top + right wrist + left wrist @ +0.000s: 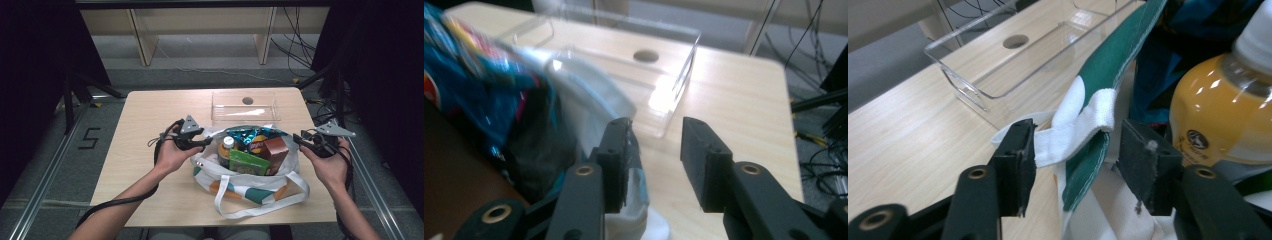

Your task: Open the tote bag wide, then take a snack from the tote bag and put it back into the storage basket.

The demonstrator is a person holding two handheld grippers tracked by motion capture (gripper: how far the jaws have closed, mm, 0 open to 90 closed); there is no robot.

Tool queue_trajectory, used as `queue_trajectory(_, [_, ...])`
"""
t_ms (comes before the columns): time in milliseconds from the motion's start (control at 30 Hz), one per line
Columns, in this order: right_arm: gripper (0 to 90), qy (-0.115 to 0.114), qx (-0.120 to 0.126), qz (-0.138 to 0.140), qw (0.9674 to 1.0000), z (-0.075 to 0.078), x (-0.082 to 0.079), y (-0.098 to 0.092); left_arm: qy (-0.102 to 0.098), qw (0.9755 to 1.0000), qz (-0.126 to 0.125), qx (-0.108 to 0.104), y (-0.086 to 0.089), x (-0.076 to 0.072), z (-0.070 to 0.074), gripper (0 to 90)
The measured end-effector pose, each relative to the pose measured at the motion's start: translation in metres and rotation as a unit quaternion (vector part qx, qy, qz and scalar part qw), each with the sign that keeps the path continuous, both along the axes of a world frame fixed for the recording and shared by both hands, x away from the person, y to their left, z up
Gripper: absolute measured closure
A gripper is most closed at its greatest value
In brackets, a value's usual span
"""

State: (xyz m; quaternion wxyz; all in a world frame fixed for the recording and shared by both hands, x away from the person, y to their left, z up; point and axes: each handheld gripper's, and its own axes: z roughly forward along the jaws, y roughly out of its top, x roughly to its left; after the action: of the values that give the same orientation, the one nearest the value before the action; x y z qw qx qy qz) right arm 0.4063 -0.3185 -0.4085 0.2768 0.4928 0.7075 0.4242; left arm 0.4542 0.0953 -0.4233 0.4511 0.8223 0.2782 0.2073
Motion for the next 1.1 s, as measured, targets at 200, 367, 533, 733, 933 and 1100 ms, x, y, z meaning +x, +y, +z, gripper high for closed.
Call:
queue_trajectory(200, [62.2, -0.042, -0.003, 0.0, 0.9991, 0.018, -0.002, 0.0, -0.004, 0.9999, 0.01, -0.013, 0.018, -0.01, 0.006, 43.3])
queue_trajectory(367, [60.9, -0.06, 0.002, 0.003, 0.9982, 0.026, -0.004, 0.003, -0.005, 0.9995, 0.02, -0.023, 0.026, -0.014, 0.005, 42.4])
queue_trajectory(533, [60.1, -0.066, 0.012, 0.006, 0.9977, 0.034, -0.009, 0.007, 0.0, 0.9995, 0.027, -0.018, 0.031, -0.015, 0.002, 42.0])
queue_trajectory(733, [57.1, -0.079, 0.021, 0.032, 0.9962, 0.046, -0.017, 0.011, 0.004, 0.9989, 0.028, -0.038, 0.031, -0.013, 0.002, 40.6])
queue_trajectory(933, [53.1, -0.079, 0.045, 0.069, 0.9935, 0.058, -0.021, 0.025, 0.005, 0.9988, 0.033, -0.036, 0.032, -0.012, 0.002, 40.1])
queue_trajectory(1100, [50.5, -0.061, 0.033, 0.111, 0.9914, 0.059, -0.017, 0.039, 0.003, 0.9989, 0.03, -0.036, 0.031, -0.013, 0.003, 39.7])
